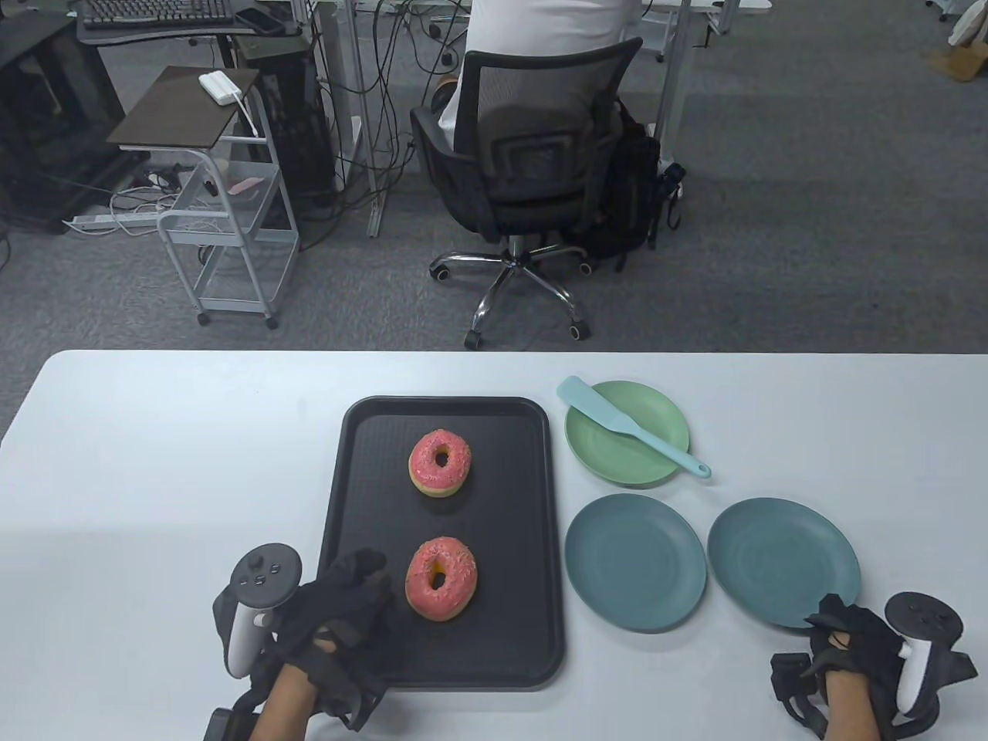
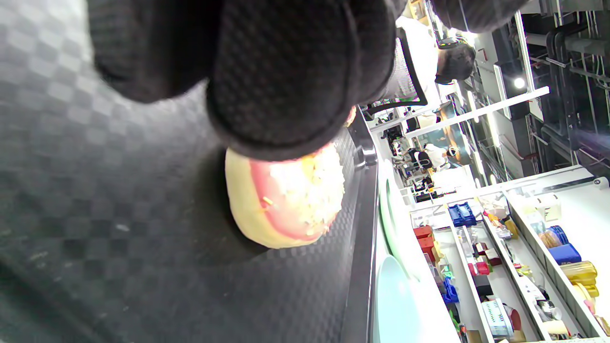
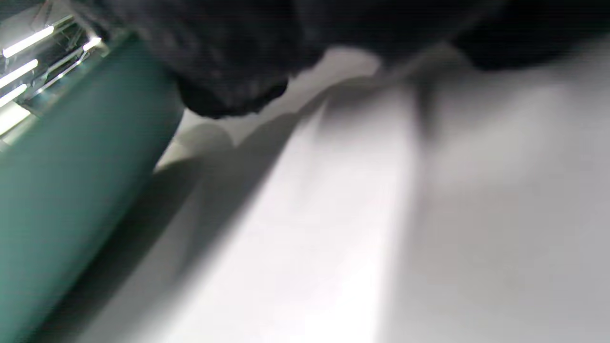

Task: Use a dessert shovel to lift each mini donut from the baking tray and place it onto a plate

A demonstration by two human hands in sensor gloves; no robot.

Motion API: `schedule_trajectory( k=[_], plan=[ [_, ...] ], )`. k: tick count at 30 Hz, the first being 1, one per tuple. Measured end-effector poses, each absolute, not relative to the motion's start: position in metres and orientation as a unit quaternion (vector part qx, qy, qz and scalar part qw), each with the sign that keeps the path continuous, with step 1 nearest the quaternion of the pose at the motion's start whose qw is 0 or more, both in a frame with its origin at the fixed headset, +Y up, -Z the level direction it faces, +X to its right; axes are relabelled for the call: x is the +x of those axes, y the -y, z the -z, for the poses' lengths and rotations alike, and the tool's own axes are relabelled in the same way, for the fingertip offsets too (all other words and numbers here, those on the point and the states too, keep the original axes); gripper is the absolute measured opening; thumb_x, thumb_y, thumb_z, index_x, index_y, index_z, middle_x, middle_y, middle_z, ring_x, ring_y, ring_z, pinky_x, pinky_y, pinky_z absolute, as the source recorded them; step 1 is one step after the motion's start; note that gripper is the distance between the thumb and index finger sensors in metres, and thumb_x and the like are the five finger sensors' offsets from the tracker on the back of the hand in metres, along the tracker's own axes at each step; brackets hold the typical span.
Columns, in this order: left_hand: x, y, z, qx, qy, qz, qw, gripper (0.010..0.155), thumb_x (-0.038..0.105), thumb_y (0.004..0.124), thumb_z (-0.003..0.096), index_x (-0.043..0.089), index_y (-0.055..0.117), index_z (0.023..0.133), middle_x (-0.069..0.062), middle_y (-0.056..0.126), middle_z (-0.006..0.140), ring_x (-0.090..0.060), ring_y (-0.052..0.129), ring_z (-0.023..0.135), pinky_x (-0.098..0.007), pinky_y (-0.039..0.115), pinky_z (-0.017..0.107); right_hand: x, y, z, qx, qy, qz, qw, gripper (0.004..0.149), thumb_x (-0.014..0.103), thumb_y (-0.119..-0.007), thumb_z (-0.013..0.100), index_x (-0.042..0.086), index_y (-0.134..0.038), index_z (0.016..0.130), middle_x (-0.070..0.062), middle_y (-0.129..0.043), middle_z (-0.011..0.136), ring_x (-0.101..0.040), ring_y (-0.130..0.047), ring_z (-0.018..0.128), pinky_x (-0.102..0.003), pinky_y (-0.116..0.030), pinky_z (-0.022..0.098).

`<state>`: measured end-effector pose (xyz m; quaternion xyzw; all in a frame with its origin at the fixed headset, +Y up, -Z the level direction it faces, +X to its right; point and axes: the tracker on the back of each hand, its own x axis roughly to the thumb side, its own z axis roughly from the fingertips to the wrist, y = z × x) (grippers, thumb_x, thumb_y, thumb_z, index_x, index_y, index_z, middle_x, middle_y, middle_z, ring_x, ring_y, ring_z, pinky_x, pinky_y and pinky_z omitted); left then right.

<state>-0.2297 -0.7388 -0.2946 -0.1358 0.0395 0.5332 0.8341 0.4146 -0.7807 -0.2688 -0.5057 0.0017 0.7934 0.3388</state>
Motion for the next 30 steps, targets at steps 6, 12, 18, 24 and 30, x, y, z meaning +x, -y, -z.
schedule_trajectory(
  k=[6,12,18,24,30],
  plan=[
    [-0.229,0.739,0.295,-0.141,-0.039,-0.532,0.834,0.058,0.050,0.075,0.0409,0.025,0.057,0.090,0.003,0.093,0.064,-0.013,0.111,0.033,-0.037,0.094,0.032,0.414,0.782,0.271,-0.511,-0.032,-0.808,0.291,0.044,0.050,-0.075,0.045,0.009,-0.091,0.049,-0.002,-0.095,0.016,-0.021,-0.089,0.001,-0.041,-0.087,0.015],
    [-0.228,0.740,0.295,-0.144,-0.037,-0.529,0.835,0.058,0.050,0.074,0.0408,0.025,0.057,0.090,0.003,0.093,0.064,-0.013,0.111,0.033,-0.036,0.093,0.032,0.411,0.782,0.273,-0.512,-0.044,-0.820,0.252,0.043,0.050,-0.076,0.044,0.010,-0.091,0.048,-0.003,-0.095,0.016,-0.023,-0.088,0.002,-0.042,-0.086,0.016],
    [-0.227,0.740,0.295,-0.146,-0.036,-0.529,0.835,0.058,0.050,0.074,0.0410,0.025,0.056,0.091,0.003,0.093,0.064,-0.013,0.111,0.033,-0.037,0.093,0.033,0.409,0.782,0.274,-0.513,-0.047,-0.826,0.230,0.043,0.052,-0.076,0.044,0.012,-0.090,0.047,-0.003,-0.095,0.017,-0.024,-0.089,0.004,-0.044,-0.085,0.018],
    [-0.227,0.740,0.295,-0.146,-0.038,-0.529,0.835,0.059,0.050,0.074,0.0409,0.025,0.056,0.091,0.003,0.093,0.064,-0.013,0.111,0.033,-0.037,0.093,0.033,0.418,0.778,0.266,-0.516,-0.062,-0.808,0.278,0.049,0.057,-0.073,0.043,0.011,-0.089,0.052,-0.008,-0.097,0.024,-0.029,-0.091,0.011,-0.048,-0.084,0.026],
    [-0.234,0.737,0.294,-0.126,-0.062,-0.528,0.838,0.060,0.052,0.074,0.0407,0.026,0.055,0.091,0.001,0.089,0.071,-0.016,0.108,0.043,-0.039,0.091,0.040,0.413,0.752,0.261,-0.505,-0.009,-0.820,0.269,0.053,0.056,-0.072,0.044,0.010,-0.083,0.066,-0.014,-0.095,0.044,-0.036,-0.091,0.031,-0.055,-0.077,0.043]
  ],
)
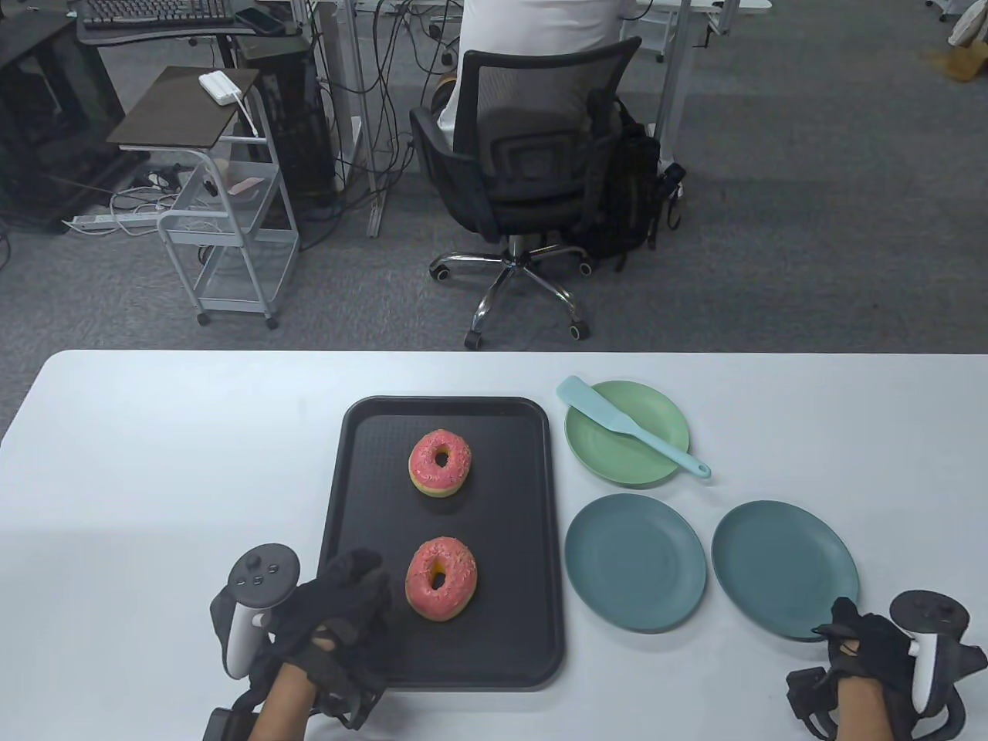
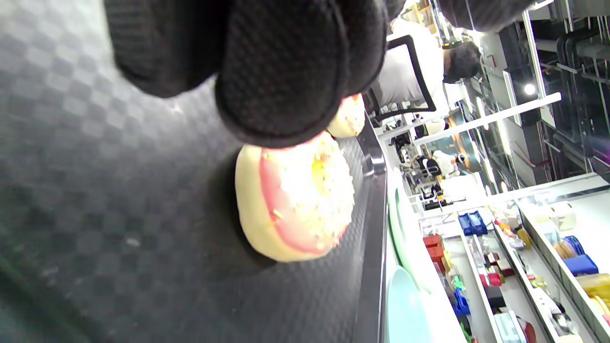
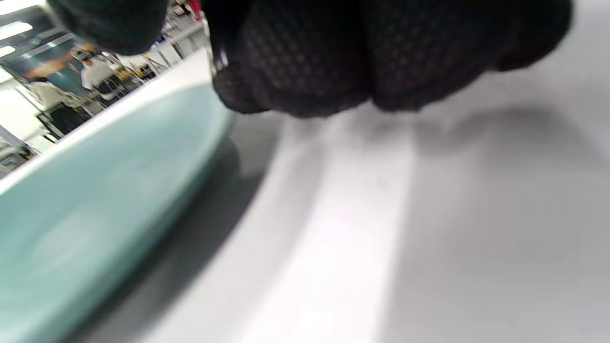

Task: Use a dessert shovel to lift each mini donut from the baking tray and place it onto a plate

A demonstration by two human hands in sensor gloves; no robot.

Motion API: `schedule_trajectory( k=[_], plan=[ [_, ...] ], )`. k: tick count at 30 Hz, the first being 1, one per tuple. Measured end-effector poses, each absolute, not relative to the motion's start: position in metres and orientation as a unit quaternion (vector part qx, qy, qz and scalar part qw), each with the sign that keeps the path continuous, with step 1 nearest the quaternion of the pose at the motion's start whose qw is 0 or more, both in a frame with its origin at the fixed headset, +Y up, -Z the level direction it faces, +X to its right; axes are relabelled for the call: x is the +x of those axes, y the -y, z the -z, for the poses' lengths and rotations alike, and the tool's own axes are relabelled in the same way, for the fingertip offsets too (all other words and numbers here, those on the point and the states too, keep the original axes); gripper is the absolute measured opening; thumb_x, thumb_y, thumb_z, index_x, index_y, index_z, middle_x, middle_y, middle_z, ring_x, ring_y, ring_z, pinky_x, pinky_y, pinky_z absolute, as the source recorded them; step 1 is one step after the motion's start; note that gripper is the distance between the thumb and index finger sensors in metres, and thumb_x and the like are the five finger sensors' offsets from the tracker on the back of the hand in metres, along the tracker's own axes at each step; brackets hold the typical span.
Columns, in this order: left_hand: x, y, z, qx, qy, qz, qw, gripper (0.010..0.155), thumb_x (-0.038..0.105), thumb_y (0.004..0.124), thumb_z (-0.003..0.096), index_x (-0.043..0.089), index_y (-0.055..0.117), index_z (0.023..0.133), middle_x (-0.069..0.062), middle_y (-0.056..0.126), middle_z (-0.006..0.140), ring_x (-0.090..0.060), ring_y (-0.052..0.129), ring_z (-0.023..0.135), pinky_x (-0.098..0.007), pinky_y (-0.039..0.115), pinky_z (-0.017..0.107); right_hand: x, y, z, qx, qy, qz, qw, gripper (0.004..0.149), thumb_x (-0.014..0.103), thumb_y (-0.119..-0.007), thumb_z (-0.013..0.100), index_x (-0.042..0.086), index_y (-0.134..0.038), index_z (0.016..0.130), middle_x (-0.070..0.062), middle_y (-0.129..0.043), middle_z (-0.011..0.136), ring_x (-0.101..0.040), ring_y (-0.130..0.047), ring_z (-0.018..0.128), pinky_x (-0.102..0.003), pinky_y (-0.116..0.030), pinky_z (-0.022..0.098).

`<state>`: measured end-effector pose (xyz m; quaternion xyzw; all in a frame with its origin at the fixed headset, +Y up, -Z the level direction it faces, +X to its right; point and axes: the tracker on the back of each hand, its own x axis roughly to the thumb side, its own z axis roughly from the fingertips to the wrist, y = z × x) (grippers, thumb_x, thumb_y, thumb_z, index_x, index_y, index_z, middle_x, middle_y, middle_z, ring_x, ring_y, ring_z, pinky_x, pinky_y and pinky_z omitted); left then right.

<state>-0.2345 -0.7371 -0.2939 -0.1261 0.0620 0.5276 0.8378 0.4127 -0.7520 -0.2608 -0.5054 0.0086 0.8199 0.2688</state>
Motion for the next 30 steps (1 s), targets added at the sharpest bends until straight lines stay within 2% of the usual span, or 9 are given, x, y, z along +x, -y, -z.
schedule_trajectory(
  k=[4,6,9,13,17,20,23,26,30],
  plan=[
    [-0.240,0.735,0.293,-0.102,-0.083,-0.507,0.852,0.063,0.052,0.074,0.0412,0.028,0.051,0.094,-0.003,0.076,0.085,-0.023,0.099,0.062,-0.045,0.081,0.052,0.393,0.730,0.269,-0.463,0.030,-0.849,0.252,0.054,0.056,-0.072,0.045,0.010,-0.079,0.074,-0.017,-0.092,0.059,-0.040,-0.088,0.046,-0.059,-0.070,0.054],
    [-0.242,0.732,0.293,-0.071,-0.103,-0.446,0.886,0.064,0.053,0.074,0.0405,0.029,0.050,0.095,-0.004,0.067,0.092,-0.027,0.090,0.074,-0.049,0.074,0.059,0.373,0.715,0.283,-0.419,0.049,-0.865,0.272,0.055,0.055,-0.073,0.046,0.010,-0.078,0.077,-0.019,-0.090,0.066,-0.042,-0.087,0.052,-0.061,-0.067,0.058],
    [-0.244,0.730,0.292,-0.052,-0.125,-0.354,0.926,0.065,0.054,0.073,0.0406,0.030,0.049,0.096,-0.005,0.057,0.098,-0.031,0.078,0.085,-0.053,0.065,0.065,0.335,0.695,0.314,-0.361,0.044,-0.896,0.254,0.055,0.053,-0.074,0.047,0.011,-0.075,0.083,-0.020,-0.087,0.075,-0.044,-0.084,0.061,-0.063,-0.061,0.064],
    [-0.247,0.731,0.292,-0.055,-0.141,-0.327,0.933,0.066,0.053,0.073,0.0410,0.030,0.048,0.097,-0.007,0.051,0.101,-0.035,0.070,0.092,-0.056,0.059,0.069,0.282,0.683,0.365,-0.302,0.016,-0.934,0.189,0.062,0.053,-0.075,0.047,0.017,-0.065,0.097,-0.019,-0.077,0.095,-0.045,-0.076,0.081,-0.064,-0.055,0.070],
    [-0.249,0.732,0.293,-0.065,-0.153,-0.301,0.939,0.067,0.053,0.073,0.0412,0.030,0.046,0.098,-0.008,0.048,0.103,-0.036,0.066,0.094,-0.057,0.056,0.070,0.239,0.687,0.416,-0.273,-0.015,-0.951,0.146,0.073,0.053,-0.075,0.047,0.026,-0.045,0.107,-0.016,-0.051,0.115,-0.046,-0.050,0.103,-0.064,-0.038,0.079],
    [-0.253,0.733,0.293,-0.075,-0.167,-0.286,0.940,0.068,0.053,0.073,0.0412,0.030,0.044,0.098,-0.008,0.045,0.104,-0.037,0.063,0.095,-0.058,0.055,0.070,0.220,0.695,0.447,-0.273,-0.048,-0.952,0.132,0.078,0.054,-0.075,0.047,0.032,-0.033,0.110,-0.011,-0.032,0.122,-0.043,-0.029,0.111,-0.062,-0.026,0.083],
    [-0.256,0.735,0.293,-0.089,-0.185,-0.271,0.941,0.069,0.053,0.073,0.0416,0.030,0.042,0.099,-0.009,0.043,0.104,-0.038,0.061,0.096,-0.058,0.053,0.071,0.214,0.707,0.468,-0.291,-0.069,-0.947,0.116,0.081,0.054,-0.074,0.048,0.037,-0.026,0.110,-0.009,-0.019,0.124,-0.042,-0.017,0.113,-0.061,-0.020,0.083],
    [-0.258,0.738,0.293,-0.102,-0.194,-0.255,0.942,0.070,0.054,0.073,0.0415,0.030,0.041,0.100,-0.009,0.042,0.105,-0.038,0.060,0.097,-0.058,0.053,0.071,0.216,0.722,0.485,-0.302,-0.093,-0.944,0.090,0.080,0.054,-0.074,0.048,0.037,-0.027,0.110,-0.009,-0.015,0.124,-0.044,-0.012,0.112,-0.062,-0.018,0.082],
    [-0.259,0.738,0.294,-0.103,-0.194,-0.272,0.937,0.070,0.054,0.073,0.0415,0.030,0.041,0.100,-0.009,0.042,0.105,-0.038,0.060,0.097,-0.058,0.053,0.072,0.217,0.738,0.494,-0.310,-0.130,-0.936,0.101,0.075,0.050,-0.075,0.049,0.037,-0.034,0.110,-0.010,-0.012,0.124,-0.045,-0.008,0.111,-0.063,-0.015,0.081]
  ],
)
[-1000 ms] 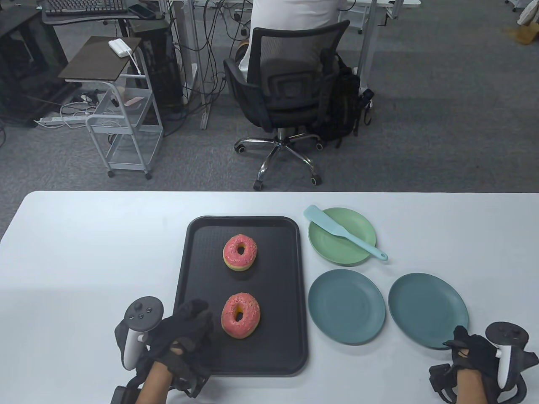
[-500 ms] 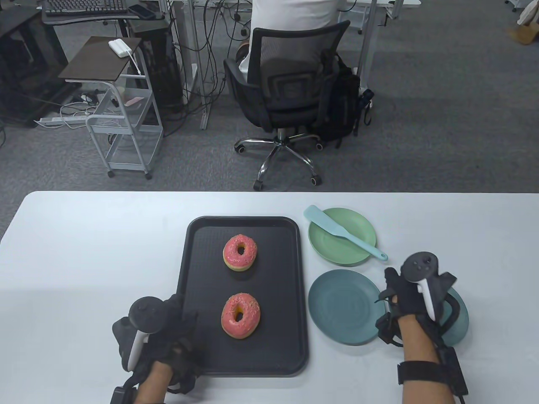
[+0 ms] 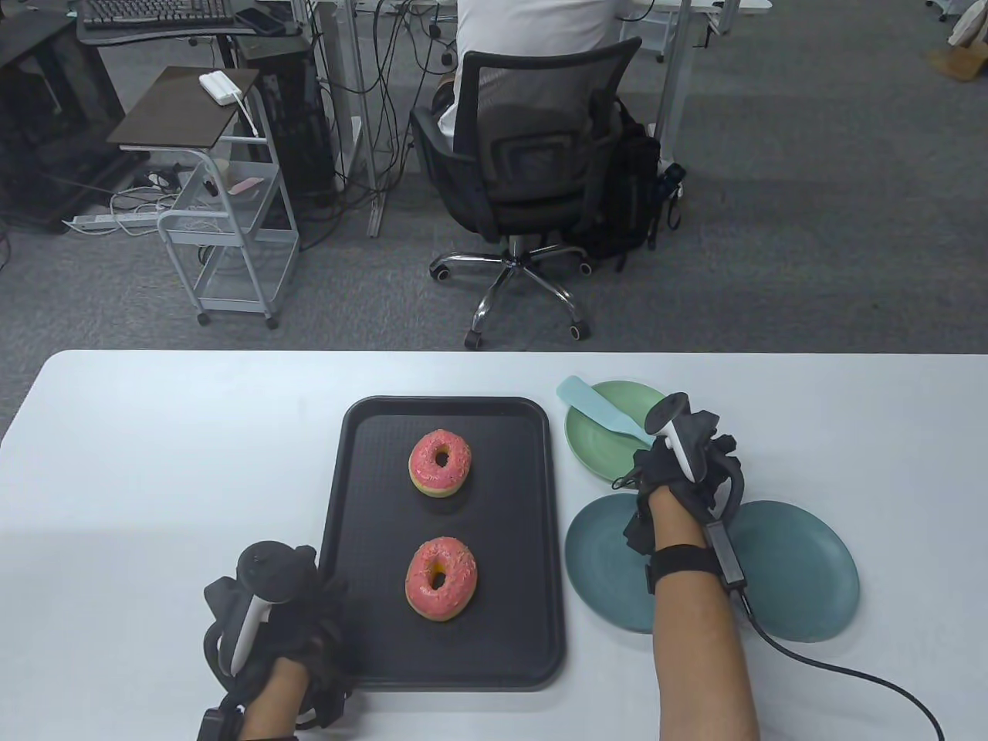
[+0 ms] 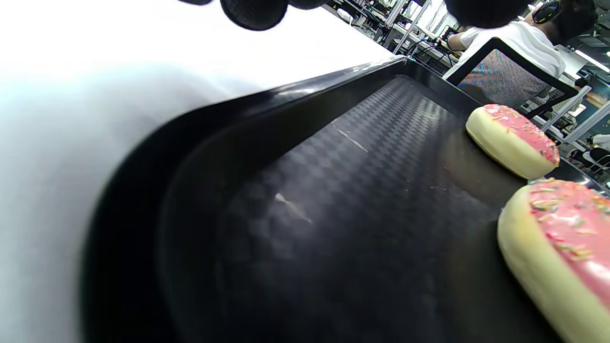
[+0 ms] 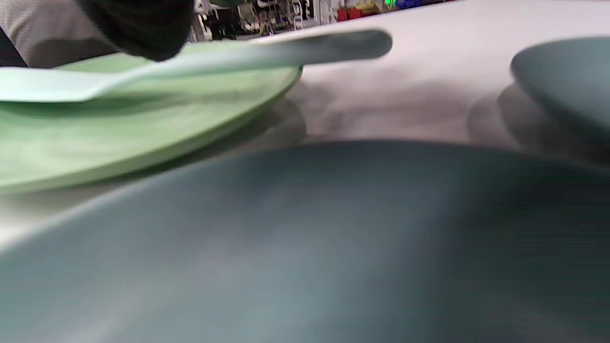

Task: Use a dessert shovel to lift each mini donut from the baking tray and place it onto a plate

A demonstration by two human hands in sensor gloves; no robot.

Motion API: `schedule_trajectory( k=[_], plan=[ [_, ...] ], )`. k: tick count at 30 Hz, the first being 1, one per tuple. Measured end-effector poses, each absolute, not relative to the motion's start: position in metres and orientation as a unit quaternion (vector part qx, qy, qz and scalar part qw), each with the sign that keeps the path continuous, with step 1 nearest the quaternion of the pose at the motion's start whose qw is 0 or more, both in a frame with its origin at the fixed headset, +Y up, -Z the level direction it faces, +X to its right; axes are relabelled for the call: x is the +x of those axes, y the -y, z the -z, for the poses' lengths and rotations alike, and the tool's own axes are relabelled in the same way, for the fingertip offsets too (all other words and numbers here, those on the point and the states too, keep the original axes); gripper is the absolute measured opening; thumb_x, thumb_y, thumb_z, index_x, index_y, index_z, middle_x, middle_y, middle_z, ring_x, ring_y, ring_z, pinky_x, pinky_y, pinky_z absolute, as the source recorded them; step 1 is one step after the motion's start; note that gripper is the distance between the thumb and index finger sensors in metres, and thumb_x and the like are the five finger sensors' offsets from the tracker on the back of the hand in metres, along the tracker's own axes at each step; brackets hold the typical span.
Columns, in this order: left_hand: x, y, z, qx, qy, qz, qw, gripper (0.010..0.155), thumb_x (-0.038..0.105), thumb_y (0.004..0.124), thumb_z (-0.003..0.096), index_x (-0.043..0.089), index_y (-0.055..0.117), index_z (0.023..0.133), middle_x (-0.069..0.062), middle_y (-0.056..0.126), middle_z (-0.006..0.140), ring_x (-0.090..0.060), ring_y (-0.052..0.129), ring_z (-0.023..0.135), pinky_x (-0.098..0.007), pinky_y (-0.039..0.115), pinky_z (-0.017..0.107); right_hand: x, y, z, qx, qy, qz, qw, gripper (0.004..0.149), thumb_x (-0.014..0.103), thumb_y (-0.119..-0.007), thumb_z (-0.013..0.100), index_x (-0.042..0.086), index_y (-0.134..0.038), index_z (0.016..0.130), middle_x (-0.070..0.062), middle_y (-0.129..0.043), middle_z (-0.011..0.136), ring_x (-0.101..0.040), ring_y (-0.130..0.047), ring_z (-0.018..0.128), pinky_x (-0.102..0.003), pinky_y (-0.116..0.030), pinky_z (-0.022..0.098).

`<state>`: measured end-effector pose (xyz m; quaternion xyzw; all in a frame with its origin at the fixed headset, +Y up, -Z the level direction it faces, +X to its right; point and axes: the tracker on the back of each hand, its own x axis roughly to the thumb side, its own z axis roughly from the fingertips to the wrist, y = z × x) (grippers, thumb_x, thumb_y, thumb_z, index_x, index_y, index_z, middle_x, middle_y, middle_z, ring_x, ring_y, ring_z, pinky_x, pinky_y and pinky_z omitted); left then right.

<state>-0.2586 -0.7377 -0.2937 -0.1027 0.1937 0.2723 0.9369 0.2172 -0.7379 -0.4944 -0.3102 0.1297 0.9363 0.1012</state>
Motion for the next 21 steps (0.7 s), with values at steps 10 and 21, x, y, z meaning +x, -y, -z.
schedule_trajectory(
  k=[10,21],
  plan=[
    [-0.255,0.738,0.294,-0.106,-0.188,-0.263,0.941,0.070,0.054,0.073,0.0414,0.030,0.042,0.099,-0.009,0.042,0.105,-0.038,0.061,0.097,-0.058,0.053,0.071,0.215,0.749,0.502,-0.317,-0.118,-0.937,0.081,0.073,0.044,-0.075,0.050,0.031,-0.036,0.110,-0.011,-0.018,0.124,-0.045,-0.012,0.111,-0.063,-0.017,0.081],
    [-0.255,0.738,0.294,-0.109,-0.188,-0.264,0.940,0.070,0.053,0.073,0.0414,0.030,0.042,0.099,-0.009,0.042,0.105,-0.038,0.061,0.097,-0.058,0.053,0.071,0.217,0.753,0.504,-0.332,-0.095,-0.937,0.053,0.065,0.042,-0.074,0.050,0.033,-0.044,0.107,-0.011,-0.022,0.124,-0.045,-0.016,0.111,-0.063,-0.018,0.081]
  ],
)
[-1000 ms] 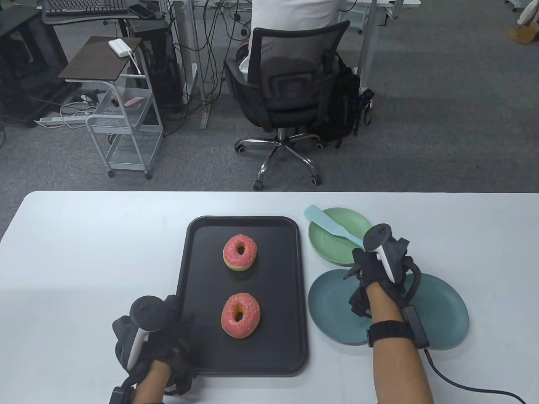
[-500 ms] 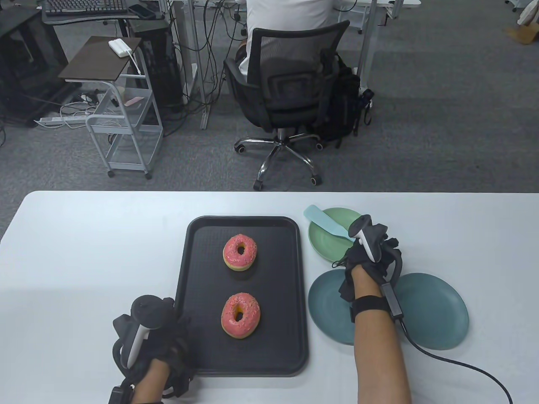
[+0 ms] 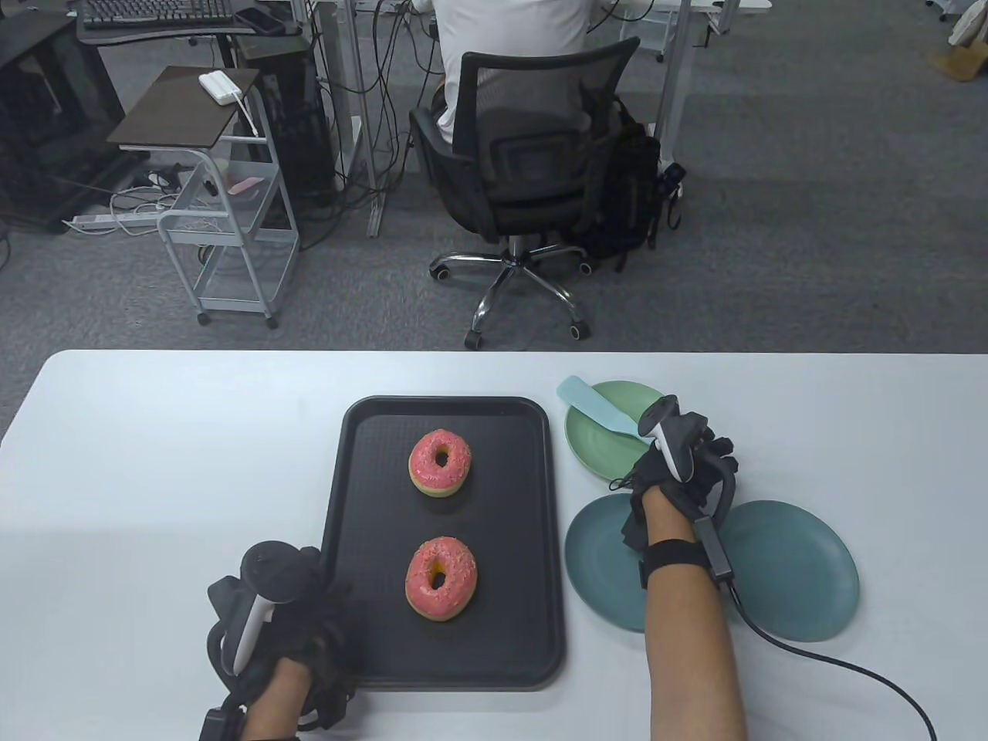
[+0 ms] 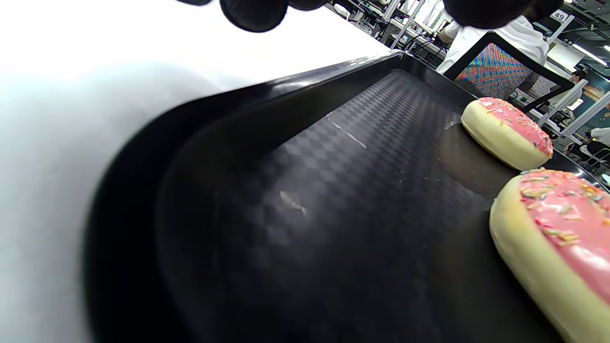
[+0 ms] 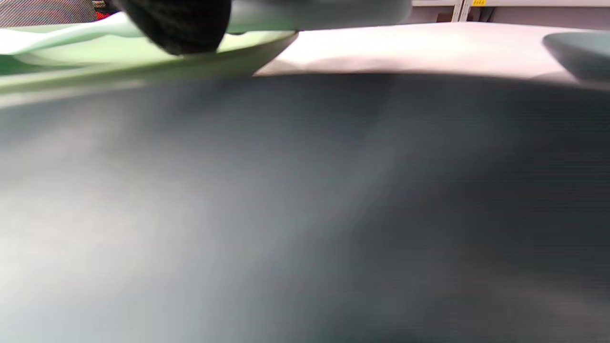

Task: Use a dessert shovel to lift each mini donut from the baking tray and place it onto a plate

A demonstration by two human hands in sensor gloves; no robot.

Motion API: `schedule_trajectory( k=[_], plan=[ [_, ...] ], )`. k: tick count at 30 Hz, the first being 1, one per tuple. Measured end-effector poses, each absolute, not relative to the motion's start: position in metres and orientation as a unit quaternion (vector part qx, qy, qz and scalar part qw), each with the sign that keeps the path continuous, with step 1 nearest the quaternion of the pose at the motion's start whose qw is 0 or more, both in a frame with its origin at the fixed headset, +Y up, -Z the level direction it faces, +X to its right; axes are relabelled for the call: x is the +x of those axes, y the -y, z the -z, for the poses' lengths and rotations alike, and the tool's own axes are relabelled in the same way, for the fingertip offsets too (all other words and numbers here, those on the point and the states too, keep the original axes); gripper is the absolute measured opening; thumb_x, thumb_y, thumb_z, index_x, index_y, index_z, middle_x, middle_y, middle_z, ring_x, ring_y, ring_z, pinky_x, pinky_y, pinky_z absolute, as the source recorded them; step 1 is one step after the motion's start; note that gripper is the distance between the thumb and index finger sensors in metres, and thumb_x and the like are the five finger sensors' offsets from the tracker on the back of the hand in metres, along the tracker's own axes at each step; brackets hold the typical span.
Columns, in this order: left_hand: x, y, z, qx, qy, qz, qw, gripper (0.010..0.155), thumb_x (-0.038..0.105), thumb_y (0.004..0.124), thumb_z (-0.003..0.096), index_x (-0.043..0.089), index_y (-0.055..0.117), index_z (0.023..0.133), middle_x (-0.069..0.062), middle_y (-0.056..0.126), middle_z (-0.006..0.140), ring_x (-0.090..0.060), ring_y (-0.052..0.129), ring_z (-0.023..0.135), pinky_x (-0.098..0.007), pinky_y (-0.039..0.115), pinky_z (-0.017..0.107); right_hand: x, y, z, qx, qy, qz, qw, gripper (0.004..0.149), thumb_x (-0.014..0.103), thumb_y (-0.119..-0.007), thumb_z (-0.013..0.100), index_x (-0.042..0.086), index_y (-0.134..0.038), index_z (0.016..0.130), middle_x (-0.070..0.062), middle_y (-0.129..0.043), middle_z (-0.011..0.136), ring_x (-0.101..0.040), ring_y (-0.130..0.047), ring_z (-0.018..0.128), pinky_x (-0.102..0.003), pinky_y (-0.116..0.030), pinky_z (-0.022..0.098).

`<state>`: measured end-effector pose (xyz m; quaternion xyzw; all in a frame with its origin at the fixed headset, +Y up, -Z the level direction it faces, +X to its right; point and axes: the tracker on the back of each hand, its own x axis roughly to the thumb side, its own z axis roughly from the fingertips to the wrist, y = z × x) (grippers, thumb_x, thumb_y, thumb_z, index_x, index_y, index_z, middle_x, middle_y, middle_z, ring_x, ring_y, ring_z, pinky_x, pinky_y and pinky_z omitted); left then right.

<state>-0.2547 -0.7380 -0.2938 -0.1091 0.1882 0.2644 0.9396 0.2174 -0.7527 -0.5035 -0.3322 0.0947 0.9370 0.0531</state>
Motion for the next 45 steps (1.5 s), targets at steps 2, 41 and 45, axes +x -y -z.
schedule_trajectory(
  k=[2,41,45],
  plan=[
    [-0.255,0.738,0.294,-0.110,-0.188,-0.264,0.939,0.070,0.053,0.073,0.0413,0.030,0.042,0.100,-0.009,0.042,0.105,-0.038,0.061,0.097,-0.058,0.053,0.071,0.216,0.752,0.503,-0.336,-0.088,-0.936,0.056,0.062,0.041,-0.075,0.050,0.031,-0.048,0.105,-0.011,-0.024,0.123,-0.045,-0.018,0.111,-0.063,-0.018,0.081],
    [-0.261,0.764,0.299,-0.159,-0.236,-0.184,0.941,0.063,0.043,0.077,0.0414,0.034,0.051,0.098,-0.002,0.063,0.094,-0.026,0.076,0.078,-0.053,0.060,0.067,0.121,0.706,0.442,-0.060,-0.065,-0.996,0.007,0.054,0.035,-0.075,0.046,0.029,-0.064,0.098,-0.016,-0.083,0.081,-0.037,-0.081,0.057,-0.059,-0.059,0.059],
    [-0.260,0.766,0.300,-0.162,-0.239,-0.172,0.942,0.062,0.041,0.078,0.0414,0.034,0.052,0.097,-0.001,0.066,0.091,-0.026,0.077,0.074,-0.052,0.061,0.066,0.102,0.708,0.445,-0.044,-0.068,-0.997,0.008,0.054,0.035,-0.075,0.046,0.030,-0.063,0.098,-0.016,-0.083,0.081,-0.037,-0.080,0.058,-0.059,-0.058,0.059]
  ],
)
